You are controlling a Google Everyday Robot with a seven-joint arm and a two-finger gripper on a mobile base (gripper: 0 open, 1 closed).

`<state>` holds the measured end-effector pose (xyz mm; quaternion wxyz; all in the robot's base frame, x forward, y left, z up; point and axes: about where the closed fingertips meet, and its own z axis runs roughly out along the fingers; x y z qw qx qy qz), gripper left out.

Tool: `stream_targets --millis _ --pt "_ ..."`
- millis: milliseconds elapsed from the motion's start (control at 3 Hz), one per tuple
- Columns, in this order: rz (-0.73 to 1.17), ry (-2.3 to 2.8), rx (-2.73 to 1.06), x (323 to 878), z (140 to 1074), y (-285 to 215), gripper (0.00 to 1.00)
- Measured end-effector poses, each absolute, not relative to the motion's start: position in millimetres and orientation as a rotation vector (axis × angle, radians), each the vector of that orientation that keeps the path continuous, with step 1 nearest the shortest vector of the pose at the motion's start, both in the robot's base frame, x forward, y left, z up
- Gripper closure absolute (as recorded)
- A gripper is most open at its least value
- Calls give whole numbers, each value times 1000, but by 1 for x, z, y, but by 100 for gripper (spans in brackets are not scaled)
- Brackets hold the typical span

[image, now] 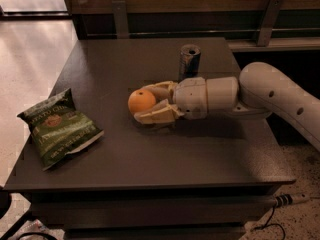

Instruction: Move orange near green jalapeno chip bag

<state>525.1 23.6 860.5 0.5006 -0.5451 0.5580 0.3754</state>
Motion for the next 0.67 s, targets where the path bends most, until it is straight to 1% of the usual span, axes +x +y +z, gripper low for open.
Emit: stream_targets --millis 667 --pt "938 1311 -1362 526 852 59 100"
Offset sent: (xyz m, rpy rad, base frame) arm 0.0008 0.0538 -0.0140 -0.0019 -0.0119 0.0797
